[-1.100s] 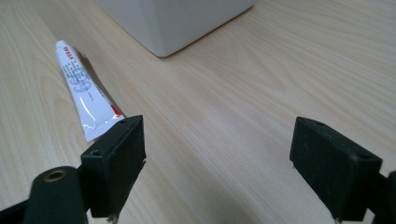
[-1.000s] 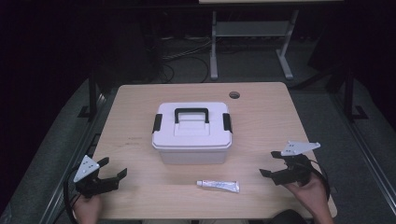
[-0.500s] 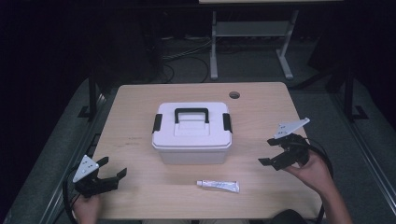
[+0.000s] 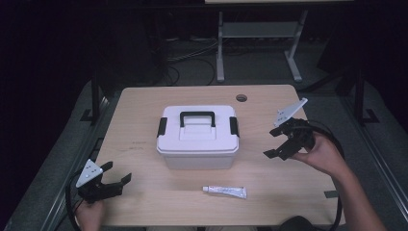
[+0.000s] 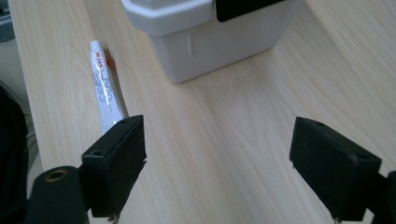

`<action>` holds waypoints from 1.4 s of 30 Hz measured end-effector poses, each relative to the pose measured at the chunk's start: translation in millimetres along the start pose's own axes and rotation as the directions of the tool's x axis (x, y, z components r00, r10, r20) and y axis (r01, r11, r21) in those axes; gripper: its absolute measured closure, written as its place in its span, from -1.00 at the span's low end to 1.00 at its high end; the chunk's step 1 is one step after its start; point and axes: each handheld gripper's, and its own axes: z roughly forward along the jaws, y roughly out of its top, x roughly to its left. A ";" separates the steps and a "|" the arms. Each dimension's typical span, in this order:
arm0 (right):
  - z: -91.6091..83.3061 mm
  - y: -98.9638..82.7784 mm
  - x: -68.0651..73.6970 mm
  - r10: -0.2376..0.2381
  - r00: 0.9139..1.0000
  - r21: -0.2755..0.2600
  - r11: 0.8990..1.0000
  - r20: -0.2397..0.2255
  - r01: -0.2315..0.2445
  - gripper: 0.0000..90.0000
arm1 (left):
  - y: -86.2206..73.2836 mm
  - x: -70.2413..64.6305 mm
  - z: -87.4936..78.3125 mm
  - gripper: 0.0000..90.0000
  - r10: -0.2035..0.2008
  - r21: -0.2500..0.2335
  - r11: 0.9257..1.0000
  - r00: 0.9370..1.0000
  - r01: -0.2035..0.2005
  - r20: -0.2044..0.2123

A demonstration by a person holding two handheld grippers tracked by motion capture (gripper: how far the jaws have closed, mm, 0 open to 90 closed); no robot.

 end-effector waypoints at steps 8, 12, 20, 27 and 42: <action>5.4 26.7 -7.9 -0.048 0.998 0.050 0.998 -0.037 0.050 -0.56 | 0.1 -0.1 1.4 -0.70 0.000 0.004 1.000 1.000 0.000 0.003; 6.4 44.6 -12.6 -0.072 0.996 0.079 0.994 -0.050 0.076 -0.55 | 0.2 0.6 1.8 -0.70 0.000 0.006 1.000 1.000 0.000 0.004; 8.5 78.4 -21.7 -0.102 0.991 0.109 0.988 -0.084 0.111 -0.55 | 0.3 1.3 2.9 -0.70 -0.006 0.006 1.000 1.000 0.006 0.010; 15.0 102.1 -28.2 -0.122 0.987 0.142 0.980 -0.108 0.137 -0.54 | 0.5 1.9 3.0 -0.70 -0.005 0.006 1.000 1.000 0.005 0.006; 27.2 145.2 -29.9 -0.173 0.974 0.156 0.968 -0.149 0.196 -0.52 | 0.5 2.5 4.5 -0.70 -0.015 0.003 1.000 1.000 0.015 0.009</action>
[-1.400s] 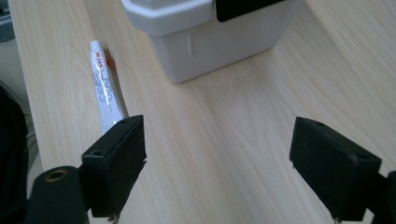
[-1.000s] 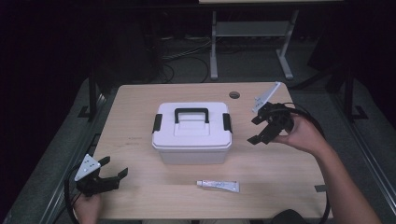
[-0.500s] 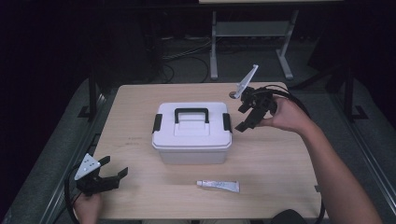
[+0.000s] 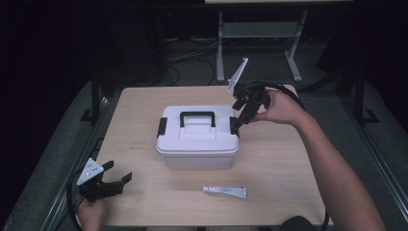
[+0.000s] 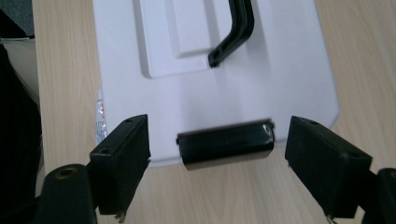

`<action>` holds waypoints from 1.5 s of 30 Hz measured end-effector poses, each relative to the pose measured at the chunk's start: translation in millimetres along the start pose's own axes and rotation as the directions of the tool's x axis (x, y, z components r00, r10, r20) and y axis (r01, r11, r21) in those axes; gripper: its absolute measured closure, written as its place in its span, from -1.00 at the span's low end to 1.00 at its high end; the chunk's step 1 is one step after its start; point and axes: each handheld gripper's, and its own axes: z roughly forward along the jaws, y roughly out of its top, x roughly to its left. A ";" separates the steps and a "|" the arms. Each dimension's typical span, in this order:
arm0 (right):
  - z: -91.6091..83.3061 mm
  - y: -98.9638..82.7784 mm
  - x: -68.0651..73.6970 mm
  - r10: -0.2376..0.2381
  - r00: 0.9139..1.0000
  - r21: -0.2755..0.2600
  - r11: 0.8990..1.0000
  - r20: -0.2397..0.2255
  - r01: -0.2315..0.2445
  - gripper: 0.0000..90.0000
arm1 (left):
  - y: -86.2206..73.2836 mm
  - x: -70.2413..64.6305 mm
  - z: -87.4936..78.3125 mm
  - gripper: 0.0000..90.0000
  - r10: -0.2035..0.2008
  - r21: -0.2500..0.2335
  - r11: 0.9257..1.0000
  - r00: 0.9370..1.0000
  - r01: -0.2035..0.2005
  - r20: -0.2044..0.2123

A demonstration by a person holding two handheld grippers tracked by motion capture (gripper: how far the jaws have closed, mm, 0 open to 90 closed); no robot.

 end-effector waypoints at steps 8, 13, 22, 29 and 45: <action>7.1 29.8 -4.1 -0.040 0.999 0.028 0.999 -0.019 0.040 -0.49 | 0.0 0.7 0.2 -0.70 0.001 0.001 1.000 1.000 -0.001 -0.001; 13.7 48.3 -6.4 -0.063 0.998 0.036 0.997 -0.023 0.064 -0.49 | -0.3 1.1 0.6 -0.70 -0.005 -0.002 1.000 1.000 0.005 0.001; 31.0 76.8 -9.4 -0.090 0.994 0.040 0.995 -0.059 0.092 -0.37 | 0.1 1.0 1.4 -0.70 -0.002 0.000 1.000 1.000 0.002 0.005; 45.5 92.1 -11.9 -0.103 0.991 0.049 0.993 -0.084 0.107 -0.20 | -0.1 1.1 1.9 -0.70 -0.004 0.000 1.000 1.000 0.004 0.009; 58.9 100.9 -12.7 -0.125 0.983 0.075 0.988 -0.134 0.136 0.60 | -0.1 0.8 2.4 -0.70 -0.004 0.000 1.000 1.000 0.004 0.010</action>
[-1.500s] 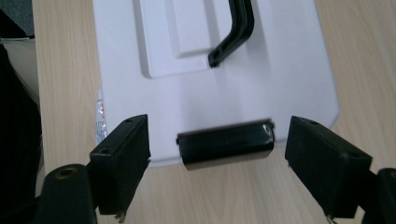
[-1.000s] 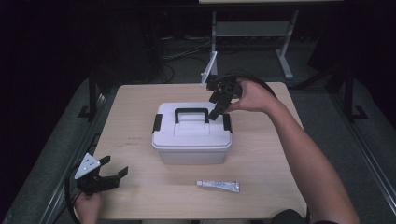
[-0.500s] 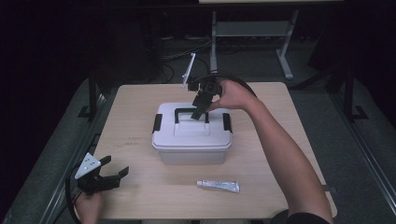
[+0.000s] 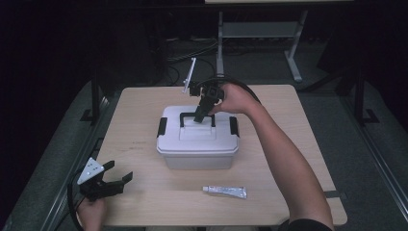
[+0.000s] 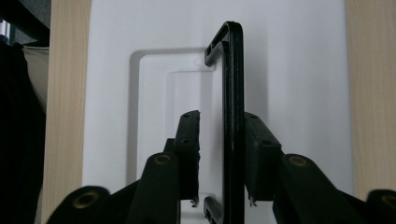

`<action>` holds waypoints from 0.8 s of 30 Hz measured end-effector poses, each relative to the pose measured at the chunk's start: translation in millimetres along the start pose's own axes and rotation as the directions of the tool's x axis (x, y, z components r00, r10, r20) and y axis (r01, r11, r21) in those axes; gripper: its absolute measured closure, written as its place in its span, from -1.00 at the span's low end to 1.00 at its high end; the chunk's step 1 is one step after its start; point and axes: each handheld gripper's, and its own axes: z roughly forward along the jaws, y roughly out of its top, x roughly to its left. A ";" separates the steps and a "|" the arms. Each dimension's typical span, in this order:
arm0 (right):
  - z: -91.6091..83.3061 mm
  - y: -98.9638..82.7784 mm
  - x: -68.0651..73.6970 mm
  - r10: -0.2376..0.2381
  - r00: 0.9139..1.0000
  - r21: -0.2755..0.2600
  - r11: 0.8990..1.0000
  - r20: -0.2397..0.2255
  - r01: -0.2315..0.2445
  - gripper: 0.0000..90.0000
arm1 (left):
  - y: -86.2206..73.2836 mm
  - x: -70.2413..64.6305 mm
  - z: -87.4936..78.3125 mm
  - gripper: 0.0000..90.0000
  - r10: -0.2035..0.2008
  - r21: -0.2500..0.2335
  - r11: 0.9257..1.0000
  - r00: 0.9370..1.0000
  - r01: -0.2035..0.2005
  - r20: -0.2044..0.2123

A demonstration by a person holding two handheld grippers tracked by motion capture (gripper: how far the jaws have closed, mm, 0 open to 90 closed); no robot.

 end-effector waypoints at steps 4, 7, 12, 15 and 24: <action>1.6 3.9 1.9 -0.011 1.000 0.003 1.000 -0.007 0.011 0.75 | 0.1 -0.1 0.1 -0.70 0.001 0.001 1.000 1.000 -0.001 0.000; 3.1 5.3 2.5 -0.021 1.000 0.006 1.000 -0.012 0.021 0.82 | 0.1 0.1 -0.2 -0.70 0.001 0.001 1.000 1.000 -0.001 -0.001; 3.0 6.1 3.3 -0.025 1.000 0.007 1.000 -0.010 0.025 0.85 | -0.3 0.7 -0.7 -0.70 -0.003 0.002 1.000 1.000 0.003 -0.003; 2.8 6.1 3.2 -0.024 1.000 0.006 1.000 -0.010 0.024 0.86 | -0.2 0.6 -0.7 -0.70 -0.002 0.002 1.000 1.000 0.002 -0.004; 0.9 5.3 3.7 -0.032 0.999 -0.005 0.999 -0.002 0.032 0.86 | -0.3 0.7 -0.6 -0.70 -0.001 0.003 1.000 1.000 0.001 -0.006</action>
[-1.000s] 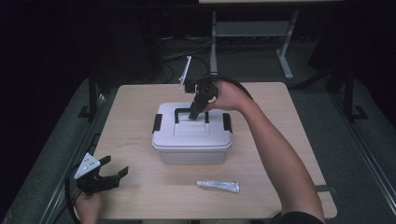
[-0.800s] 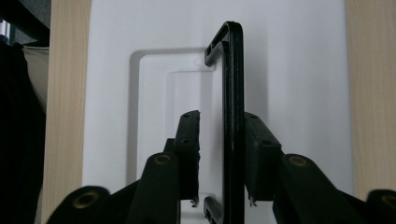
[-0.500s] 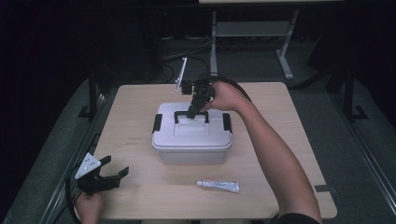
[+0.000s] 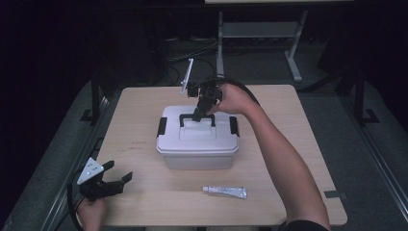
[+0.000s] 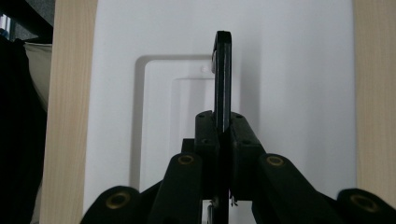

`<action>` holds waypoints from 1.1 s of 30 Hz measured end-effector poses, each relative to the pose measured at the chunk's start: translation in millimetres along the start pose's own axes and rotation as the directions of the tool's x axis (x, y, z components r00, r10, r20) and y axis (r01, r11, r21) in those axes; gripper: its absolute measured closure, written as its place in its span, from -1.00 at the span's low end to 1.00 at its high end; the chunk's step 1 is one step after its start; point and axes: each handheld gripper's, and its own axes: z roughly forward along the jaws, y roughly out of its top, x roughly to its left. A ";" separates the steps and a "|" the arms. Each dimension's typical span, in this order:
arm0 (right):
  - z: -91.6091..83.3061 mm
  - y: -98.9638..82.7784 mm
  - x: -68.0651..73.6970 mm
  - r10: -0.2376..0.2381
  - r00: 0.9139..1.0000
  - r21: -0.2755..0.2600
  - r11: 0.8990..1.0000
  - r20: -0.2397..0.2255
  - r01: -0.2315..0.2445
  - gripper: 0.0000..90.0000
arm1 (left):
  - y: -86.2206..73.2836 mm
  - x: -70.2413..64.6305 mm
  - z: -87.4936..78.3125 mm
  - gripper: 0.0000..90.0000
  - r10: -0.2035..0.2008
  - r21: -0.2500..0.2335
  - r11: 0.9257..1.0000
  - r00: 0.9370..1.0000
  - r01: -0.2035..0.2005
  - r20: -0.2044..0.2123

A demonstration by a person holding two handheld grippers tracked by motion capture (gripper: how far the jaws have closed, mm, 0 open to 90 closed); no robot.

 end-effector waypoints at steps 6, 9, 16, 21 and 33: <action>-5.0 -0.2 1.4 -0.001 1.000 -0.011 1.000 0.012 0.001 0.86 | 0.1 0.0 0.0 -0.70 0.000 0.000 1.000 1.000 0.000 -0.002; -7.6 -0.2 2.7 0.000 1.000 -0.019 1.000 0.020 0.001 0.86 | 0.1 -0.1 0.2 -0.70 0.002 0.001 1.000 1.000 -0.002 -0.001; -17.6 0.1 5.7 -0.005 0.999 -0.036 0.999 0.045 0.007 0.86 | 0.2 -0.4 0.4 -0.70 0.002 0.002 1.000 1.000 -0.002 -0.002; -21.9 -1.6 6.9 -0.005 0.999 -0.044 0.999 0.054 0.007 0.87 | 0.3 -0.5 0.5 -0.70 0.004 0.003 1.000 1.000 -0.004 -0.002; -42.8 -3.2 15.3 -0.005 0.997 -0.081 0.997 0.075 0.012 0.87 | 0.1 -0.4 0.4 -0.70 0.006 0.005 1.000 1.000 -0.006 -0.001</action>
